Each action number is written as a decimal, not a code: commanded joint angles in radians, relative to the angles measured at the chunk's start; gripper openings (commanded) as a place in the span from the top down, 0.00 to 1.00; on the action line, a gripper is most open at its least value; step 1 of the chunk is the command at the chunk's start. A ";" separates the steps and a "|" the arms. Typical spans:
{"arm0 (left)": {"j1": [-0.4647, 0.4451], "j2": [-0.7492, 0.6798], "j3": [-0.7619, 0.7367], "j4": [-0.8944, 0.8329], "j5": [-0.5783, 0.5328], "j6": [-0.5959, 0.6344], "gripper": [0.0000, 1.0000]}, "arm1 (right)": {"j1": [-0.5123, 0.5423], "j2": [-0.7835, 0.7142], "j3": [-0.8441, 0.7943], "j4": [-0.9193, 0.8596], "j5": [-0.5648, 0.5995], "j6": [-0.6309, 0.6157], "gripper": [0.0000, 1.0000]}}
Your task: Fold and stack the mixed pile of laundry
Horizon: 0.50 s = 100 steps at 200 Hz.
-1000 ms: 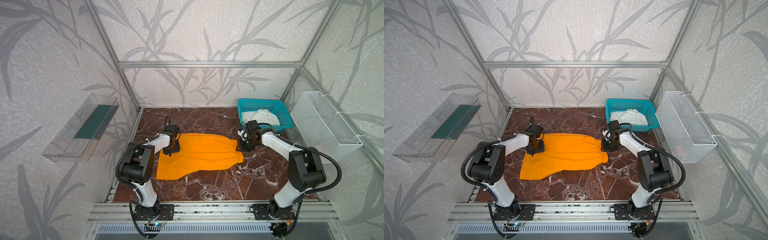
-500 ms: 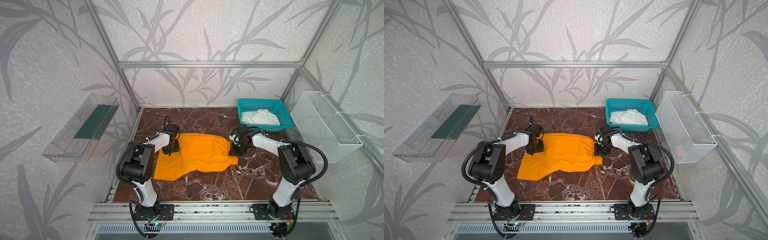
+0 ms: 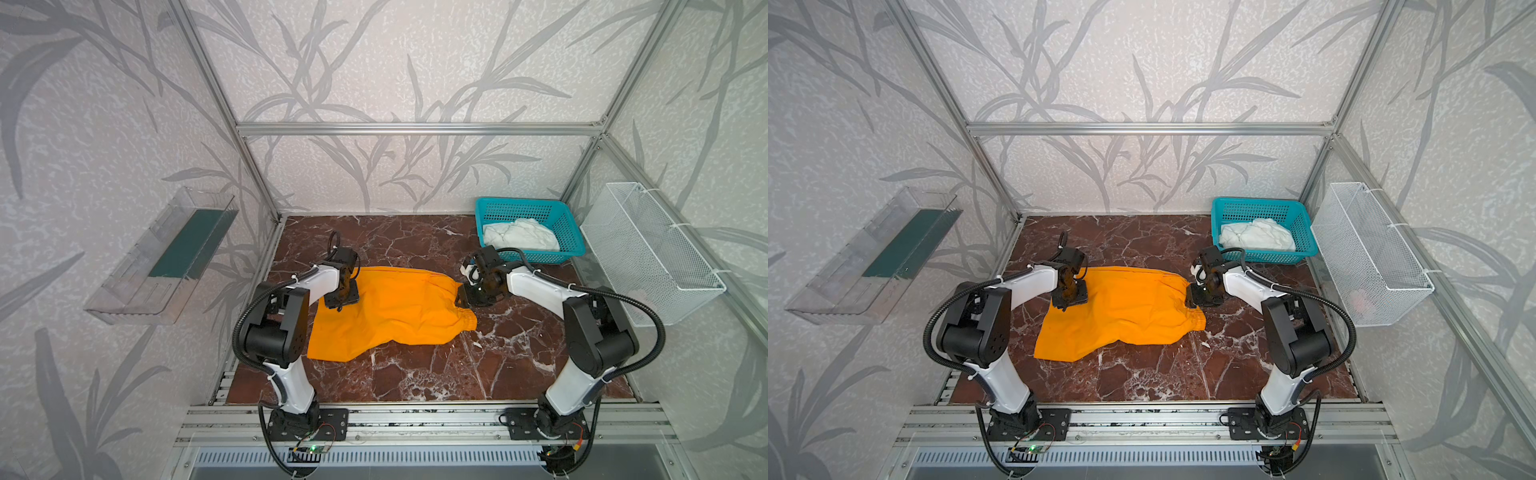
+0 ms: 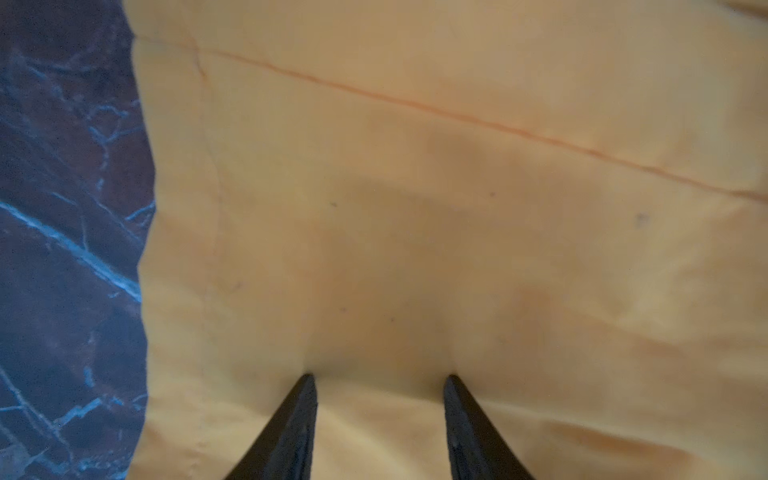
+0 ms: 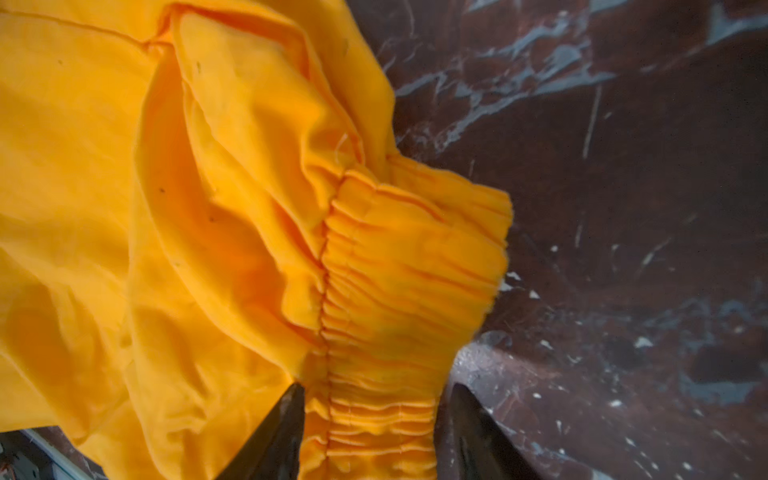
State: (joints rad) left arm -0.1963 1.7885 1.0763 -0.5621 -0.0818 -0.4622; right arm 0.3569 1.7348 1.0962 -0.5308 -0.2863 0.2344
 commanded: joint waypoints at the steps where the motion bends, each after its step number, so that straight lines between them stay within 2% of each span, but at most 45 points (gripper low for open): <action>1: 0.001 0.023 0.005 -0.038 -0.019 0.015 0.51 | -0.004 -0.015 -0.005 -0.011 0.020 -0.011 0.41; 56: 0.001 0.020 0.005 -0.043 -0.020 0.016 0.51 | -0.006 0.007 -0.037 0.038 0.005 0.014 0.40; 100: 0.001 0.018 0.004 -0.044 -0.018 0.014 0.51 | -0.004 0.086 -0.037 0.054 -0.037 0.018 0.40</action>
State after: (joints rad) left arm -0.1963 1.7885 1.0775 -0.5636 -0.0818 -0.4618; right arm 0.3546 1.7710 1.0691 -0.4896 -0.2974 0.2401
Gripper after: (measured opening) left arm 0.489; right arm 0.607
